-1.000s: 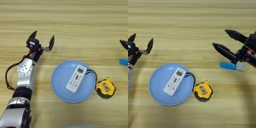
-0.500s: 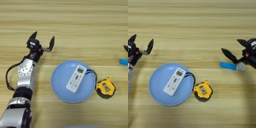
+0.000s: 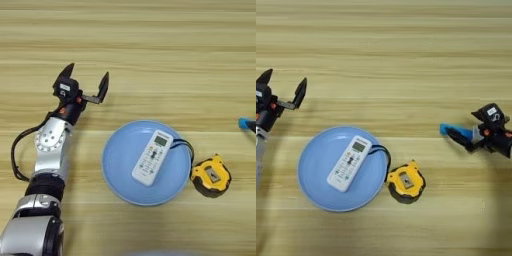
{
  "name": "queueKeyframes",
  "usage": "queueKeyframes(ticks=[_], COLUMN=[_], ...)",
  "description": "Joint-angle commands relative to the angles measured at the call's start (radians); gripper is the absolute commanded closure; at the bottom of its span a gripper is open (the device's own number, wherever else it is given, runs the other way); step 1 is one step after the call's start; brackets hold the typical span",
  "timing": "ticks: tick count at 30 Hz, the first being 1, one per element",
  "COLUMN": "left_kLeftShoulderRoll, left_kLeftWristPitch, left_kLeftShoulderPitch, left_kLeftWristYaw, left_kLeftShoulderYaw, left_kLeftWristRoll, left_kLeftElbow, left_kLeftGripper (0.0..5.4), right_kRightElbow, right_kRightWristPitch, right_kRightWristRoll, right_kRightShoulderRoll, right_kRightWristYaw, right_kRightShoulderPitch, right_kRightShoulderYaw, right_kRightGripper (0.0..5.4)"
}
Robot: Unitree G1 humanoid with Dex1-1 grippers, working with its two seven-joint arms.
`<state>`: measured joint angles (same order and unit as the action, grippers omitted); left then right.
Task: Move the objects on the table
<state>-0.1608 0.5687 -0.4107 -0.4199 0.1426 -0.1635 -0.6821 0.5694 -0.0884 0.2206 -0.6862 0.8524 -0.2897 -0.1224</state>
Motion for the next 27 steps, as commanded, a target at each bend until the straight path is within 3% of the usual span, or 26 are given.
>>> queueKeyframes(ticks=[1, 11, 15, 19, 27], left_kLeftShoulderRoll=[-0.008, -0.013, -0.013, -0.016, -0.021], left_kLeftWristPitch=[0.006, 0.004, 0.005, 0.002, -0.001], left_kLeftShoulderPitch=[-0.01, -0.015, -0.014, -0.013, -0.017], left_kLeftWristYaw=[-0.005, -0.01, -0.009, -0.009, -0.014], left_kLeftShoulderYaw=[0.001, 0.003, 0.003, 0.005, 0.008], left_kLeftWristRoll=[-0.006, -0.008, -0.008, -0.009, -0.012], left_kLeftElbow=[-0.006, -0.01, -0.009, -0.001, -0.006], left_kLeftGripper=[0.0, 0.0, 0.0, 0.0, 0.0], right_kRightElbow=[0.08, 0.152, 0.196, 0.288, 0.507], right_kRightWristPitch=[0.024, 0.031, 0.051, 0.091, 0.257], right_kRightWristRoll=[-0.008, 0.152, 0.181, 0.138, -0.046], right_kRightShoulderRoll=[0.019, 0.04, 0.039, 0.027, -0.017], right_kRightWristYaw=[-0.006, 0.031, 0.025, -0.044, -0.319], right_kRightShoulderPitch=[-0.041, -0.116, -0.141, -0.173, -0.242], right_kRightShoulderYaw=[-0.007, -0.173, -0.217, -0.222, -0.166], right_kRightGripper=[0.04, 0.04, 0.04, 0.04, 0.04])
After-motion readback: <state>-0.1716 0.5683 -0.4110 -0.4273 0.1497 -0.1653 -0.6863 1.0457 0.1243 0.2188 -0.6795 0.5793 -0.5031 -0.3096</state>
